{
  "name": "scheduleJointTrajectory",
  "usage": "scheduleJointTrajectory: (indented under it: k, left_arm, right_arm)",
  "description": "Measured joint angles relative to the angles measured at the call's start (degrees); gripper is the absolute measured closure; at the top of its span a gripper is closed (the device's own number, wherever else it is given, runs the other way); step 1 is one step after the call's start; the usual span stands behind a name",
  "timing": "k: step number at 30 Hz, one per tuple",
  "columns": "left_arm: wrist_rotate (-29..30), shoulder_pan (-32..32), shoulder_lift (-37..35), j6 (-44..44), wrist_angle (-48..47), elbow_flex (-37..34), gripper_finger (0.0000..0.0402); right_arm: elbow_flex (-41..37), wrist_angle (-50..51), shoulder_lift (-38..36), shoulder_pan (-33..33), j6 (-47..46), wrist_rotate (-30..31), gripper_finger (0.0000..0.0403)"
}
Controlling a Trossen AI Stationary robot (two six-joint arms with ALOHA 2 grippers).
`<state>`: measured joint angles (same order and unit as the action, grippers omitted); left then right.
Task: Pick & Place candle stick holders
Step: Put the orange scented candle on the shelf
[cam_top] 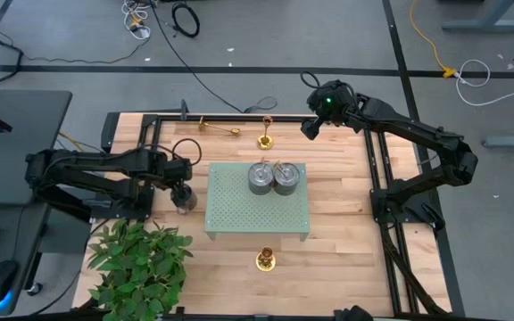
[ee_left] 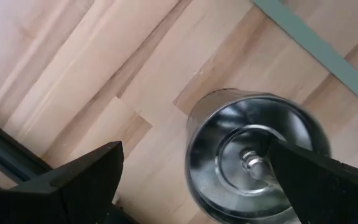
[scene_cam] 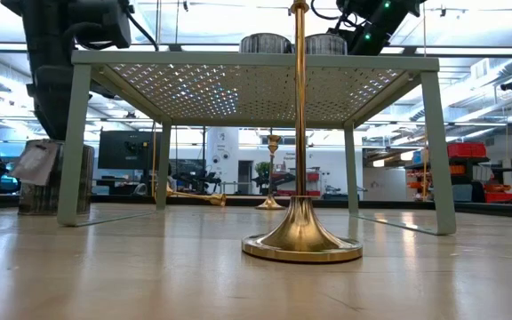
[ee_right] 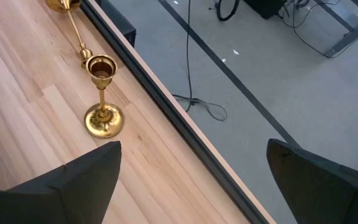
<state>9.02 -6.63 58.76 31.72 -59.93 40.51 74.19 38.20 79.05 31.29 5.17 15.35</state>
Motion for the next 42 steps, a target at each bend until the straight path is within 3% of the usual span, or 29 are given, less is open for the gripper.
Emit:
scheduleJointTrajectory:
  k: [9, 17, 26, 34, 42]
  left_arm:
    - [-5.92, -0.02, -0.02, -1.32, 0.38, 0.07, 0.0003]
    - [-5.97, 0.0, -0.02, -1.35, 0.17, 0.33, 0.0003]
    - [-4.97, -0.02, -0.02, -1.45, -1.41, 5.2, 0.0003]
    - [-7.74, 0.01, 0.15, 0.88, -0.94, 3.66, 0.0003]
    - [-7.35, 0.0, 0.11, 0.81, -0.7, 2.28, 0.0003]
  right_arm:
    - [0.0, 0.02, 0.0, 0.02, 0.01, 0.0, 0.0003]
    - [0.0, 0.02, 0.0, 0.0, -0.06, 0.0, 0.0003]
    - [0.0, 0.02, 0.0, 0.0, -0.17, -0.02, 0.0003]
    - [0.0, 0.04, 0.0, 0.0, -0.17, -0.12, 0.0003]
    - [0.0, 0.11, 0.0, 0.0, 0.22, -4.49, 0.0003]
